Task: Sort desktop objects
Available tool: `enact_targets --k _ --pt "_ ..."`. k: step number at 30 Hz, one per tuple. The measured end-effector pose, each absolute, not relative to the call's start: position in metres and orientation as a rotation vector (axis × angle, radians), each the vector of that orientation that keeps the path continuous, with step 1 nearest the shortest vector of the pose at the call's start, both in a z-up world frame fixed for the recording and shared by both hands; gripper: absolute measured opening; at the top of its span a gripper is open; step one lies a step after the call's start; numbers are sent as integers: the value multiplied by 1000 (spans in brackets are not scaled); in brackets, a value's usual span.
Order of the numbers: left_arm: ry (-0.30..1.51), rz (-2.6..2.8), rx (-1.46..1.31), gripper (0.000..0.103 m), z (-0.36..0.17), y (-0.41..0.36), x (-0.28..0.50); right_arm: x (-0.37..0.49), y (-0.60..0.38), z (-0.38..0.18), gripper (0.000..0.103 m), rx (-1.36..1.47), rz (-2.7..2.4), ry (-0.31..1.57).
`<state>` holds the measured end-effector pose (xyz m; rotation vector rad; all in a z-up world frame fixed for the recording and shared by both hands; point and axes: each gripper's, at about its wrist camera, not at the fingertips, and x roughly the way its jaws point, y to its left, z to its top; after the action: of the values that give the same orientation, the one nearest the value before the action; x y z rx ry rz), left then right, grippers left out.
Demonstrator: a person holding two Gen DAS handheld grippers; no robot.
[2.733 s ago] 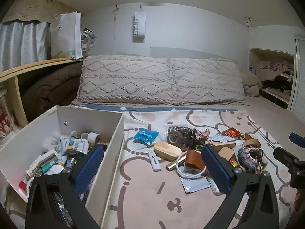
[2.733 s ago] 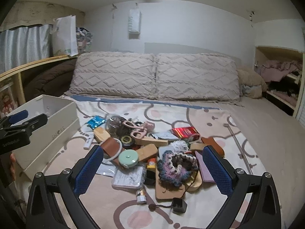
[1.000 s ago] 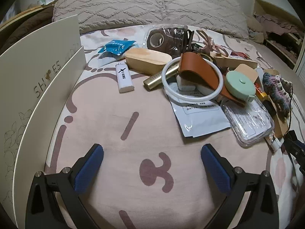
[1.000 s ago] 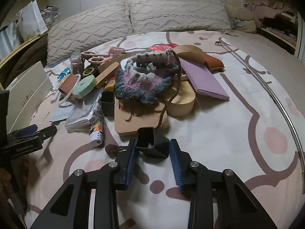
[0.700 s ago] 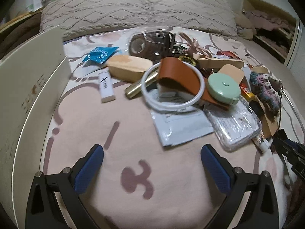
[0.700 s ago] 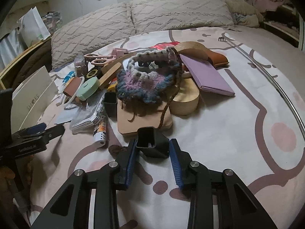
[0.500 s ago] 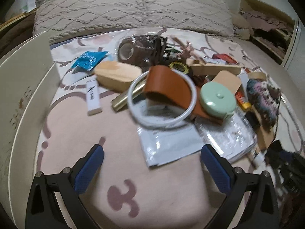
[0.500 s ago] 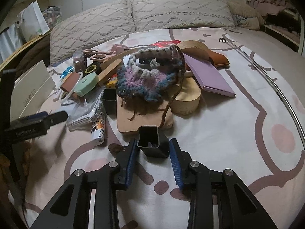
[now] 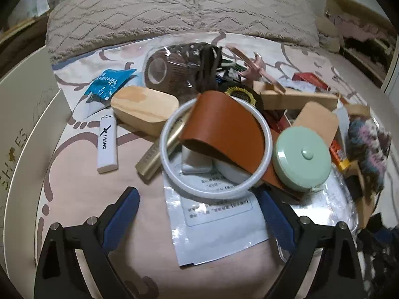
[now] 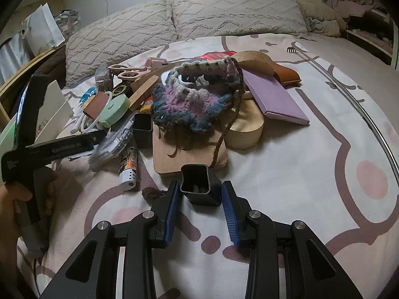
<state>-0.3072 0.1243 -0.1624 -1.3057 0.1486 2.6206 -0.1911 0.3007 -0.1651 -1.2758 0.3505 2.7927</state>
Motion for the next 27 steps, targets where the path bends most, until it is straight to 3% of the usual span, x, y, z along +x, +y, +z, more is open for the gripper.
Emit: enact_targets --k 5,13,21,27 --pt "110 2601 -1301 91 -165 120 -308 -191 300 -165 35 -1276 2791 348" --pt "125 2592 -1254 68 -162 119 -293 -191 298 -165 35 -1277 2786 323" --pt "58 2557 -1229 61 -159 106 -271 -188 295 -162 35 -1279 2840 339" --pt "56 2488 -1219 61 -156 102 -238 -179 267 -157 35 -1343 2976 235"
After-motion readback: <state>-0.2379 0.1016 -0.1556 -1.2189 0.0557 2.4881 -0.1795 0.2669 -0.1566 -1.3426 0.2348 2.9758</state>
